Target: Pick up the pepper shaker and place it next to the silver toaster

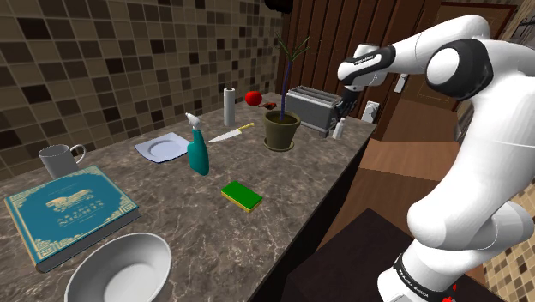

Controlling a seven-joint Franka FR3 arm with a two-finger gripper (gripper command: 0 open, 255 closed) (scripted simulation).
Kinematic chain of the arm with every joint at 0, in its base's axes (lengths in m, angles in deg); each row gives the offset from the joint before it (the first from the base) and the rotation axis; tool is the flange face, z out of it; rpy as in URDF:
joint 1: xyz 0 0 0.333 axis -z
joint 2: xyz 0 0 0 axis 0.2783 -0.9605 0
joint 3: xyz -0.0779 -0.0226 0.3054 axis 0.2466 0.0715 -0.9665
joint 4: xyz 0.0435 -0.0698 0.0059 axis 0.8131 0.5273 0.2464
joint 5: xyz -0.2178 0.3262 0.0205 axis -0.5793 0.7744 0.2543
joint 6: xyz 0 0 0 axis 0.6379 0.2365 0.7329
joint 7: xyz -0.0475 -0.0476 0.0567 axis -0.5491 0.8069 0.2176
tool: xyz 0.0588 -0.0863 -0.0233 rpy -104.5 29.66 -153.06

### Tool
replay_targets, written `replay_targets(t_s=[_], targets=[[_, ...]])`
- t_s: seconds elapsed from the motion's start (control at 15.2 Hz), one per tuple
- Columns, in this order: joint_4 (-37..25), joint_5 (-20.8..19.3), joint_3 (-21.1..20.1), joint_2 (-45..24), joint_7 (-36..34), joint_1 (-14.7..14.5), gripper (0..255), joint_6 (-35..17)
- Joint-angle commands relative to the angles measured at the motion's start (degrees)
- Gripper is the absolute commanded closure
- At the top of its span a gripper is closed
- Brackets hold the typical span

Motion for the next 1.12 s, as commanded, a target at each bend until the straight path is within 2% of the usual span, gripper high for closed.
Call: replay_targets(t_s=[0.0, 0.66, 1.06], targets=[[0.9, 0.0, 0.0, -0.4, -0.1, 0.0, 255, -1.4], [5.1, -0.1, 0.0, -3.7, -0.2, 0.0, 255, -8.8], [5.1, -0.1, 0.0, -3.7, -0.2, 0.0, 255, -8.8]])
